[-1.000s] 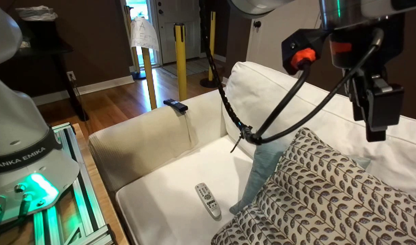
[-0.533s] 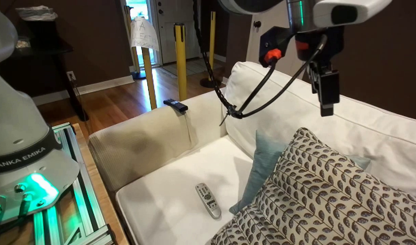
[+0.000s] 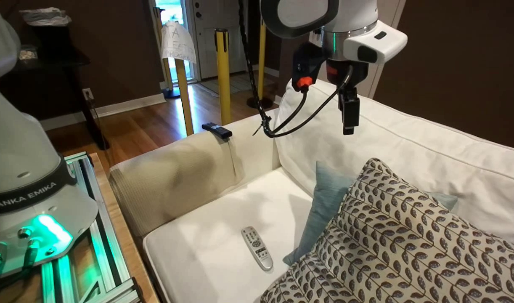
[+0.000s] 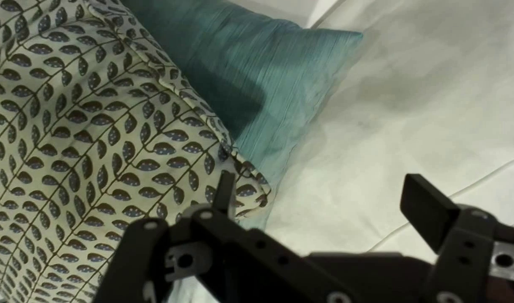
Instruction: Pick up the beige and black pillow and put it in front of the blue pillows, pick up the left blue pillow move it to the left of the couch, pick the beige and black pillow and move it backwards
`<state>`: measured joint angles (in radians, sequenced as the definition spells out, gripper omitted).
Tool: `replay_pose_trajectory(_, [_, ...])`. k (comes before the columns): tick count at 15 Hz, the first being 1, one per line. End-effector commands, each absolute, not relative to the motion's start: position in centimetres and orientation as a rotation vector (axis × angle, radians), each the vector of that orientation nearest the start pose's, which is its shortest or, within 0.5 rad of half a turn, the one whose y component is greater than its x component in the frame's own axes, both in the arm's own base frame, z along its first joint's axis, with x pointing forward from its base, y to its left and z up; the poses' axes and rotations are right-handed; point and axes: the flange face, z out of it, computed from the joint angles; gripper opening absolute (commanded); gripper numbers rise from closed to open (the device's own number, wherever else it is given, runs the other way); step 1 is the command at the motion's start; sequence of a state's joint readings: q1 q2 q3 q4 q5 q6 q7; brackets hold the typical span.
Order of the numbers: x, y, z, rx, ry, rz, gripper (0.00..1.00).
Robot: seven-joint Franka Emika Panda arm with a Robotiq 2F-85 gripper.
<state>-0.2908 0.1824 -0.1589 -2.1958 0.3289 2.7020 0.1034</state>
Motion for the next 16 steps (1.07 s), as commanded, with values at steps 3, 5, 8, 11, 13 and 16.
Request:
replay_pose_trajectory(3, [51.8,-26.0,33.4,-2.749,1.189,-0.522,1.00])
replay_pose_trajectory(5, [52.7,-26.9,30.9,-2.731,1.284,-0.492,1.00])
replay_pose_trajectory(8, [54.0,-26.3,27.4,-2.725,1.372,-0.483,1.00])
replay_pose_trajectory(11, [56.0,-25.3,23.2,-2.725,1.445,-0.495,1.00])
replay_pose_trajectory(13, [57.8,-24.2,21.0,-2.734,1.459,-0.459,1.00])
replay_pose_trajectory(16, [60.2,-22.9,18.1,-2.757,1.459,-0.401,1.00])
